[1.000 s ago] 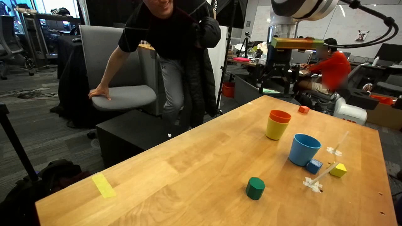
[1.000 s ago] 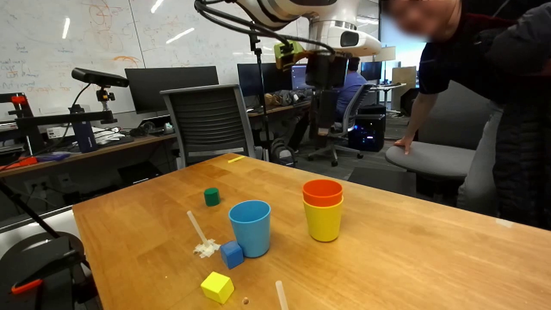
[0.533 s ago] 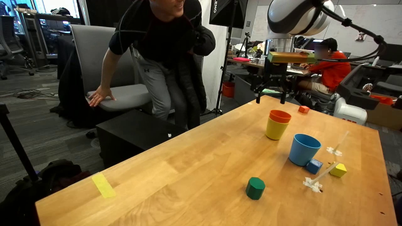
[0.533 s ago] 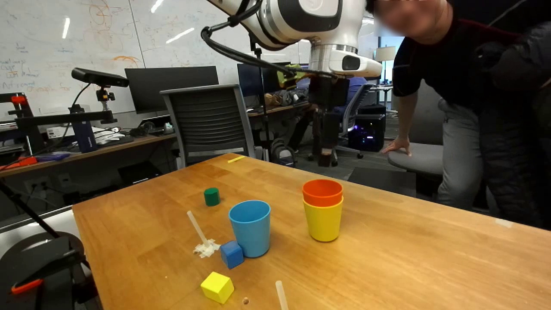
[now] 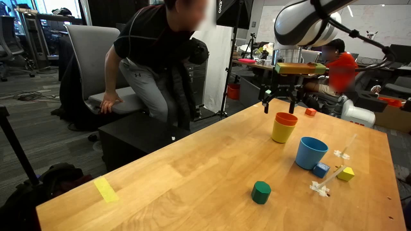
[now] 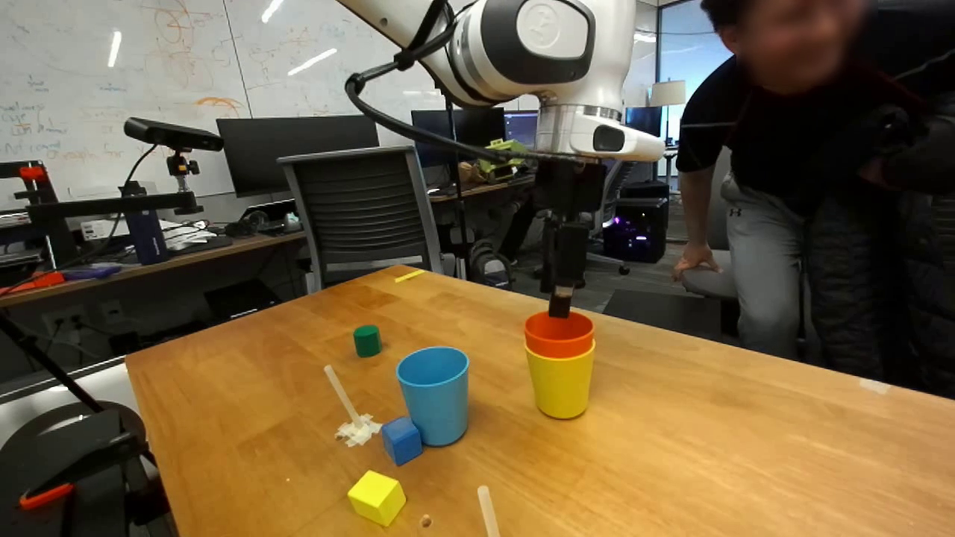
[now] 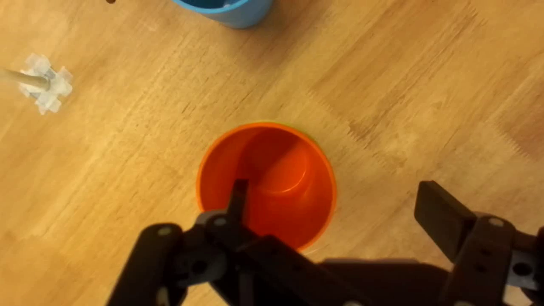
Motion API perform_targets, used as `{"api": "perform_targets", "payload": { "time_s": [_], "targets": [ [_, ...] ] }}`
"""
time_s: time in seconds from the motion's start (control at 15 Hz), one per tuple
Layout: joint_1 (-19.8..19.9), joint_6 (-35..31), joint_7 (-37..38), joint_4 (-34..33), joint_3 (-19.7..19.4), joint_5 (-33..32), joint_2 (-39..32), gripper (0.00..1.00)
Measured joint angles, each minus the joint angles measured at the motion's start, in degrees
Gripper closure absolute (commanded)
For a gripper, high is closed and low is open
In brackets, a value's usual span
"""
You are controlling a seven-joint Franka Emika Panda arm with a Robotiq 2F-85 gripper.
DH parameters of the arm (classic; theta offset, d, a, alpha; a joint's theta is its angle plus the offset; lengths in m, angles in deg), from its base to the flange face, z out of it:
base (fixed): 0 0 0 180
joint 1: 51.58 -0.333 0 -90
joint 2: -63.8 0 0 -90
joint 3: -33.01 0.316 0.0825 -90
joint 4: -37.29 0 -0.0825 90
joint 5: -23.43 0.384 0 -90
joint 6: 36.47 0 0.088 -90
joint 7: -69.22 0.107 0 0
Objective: Pick up the orange cup, place it into the yellow cup, and finally place both into the blue cup
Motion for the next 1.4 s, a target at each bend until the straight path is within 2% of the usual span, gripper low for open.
{"api": "perform_targets", "payload": {
  "time_s": [0.4, 0.47, 0.53, 0.6, 0.8, 1.13, 1.27, 1.4],
  "targets": [
    [0.0, -0.77, 0.0, 1.14, -0.13, 0.0, -2.6, 0.0],
    [0.0, -0.83, 0.0, 1.14, -0.22, 0.0, -3.02, 0.25],
    [0.0, -0.84, 0.0, 1.11, -0.31, 0.0, -3.41, 0.26],
    [0.01, -0.84, 0.0, 1.08, -0.41, 0.0, -3.76, 0.32],
    [0.15, -0.79, 0.0, 1.01, -0.54, 0.0, -4.4, 0.58],
    [0.19, -0.43, 0.0, 0.75, -0.54, 0.0, -4.47, 0.96],
    [0.2, -0.19, 0.0, 0.5, -0.54, 0.01, -4.47, 1.0],
    [0.22, 0.23, 0.0, 0.15, -0.54, 0.03, -4.47, 0.98]
  ]
}}
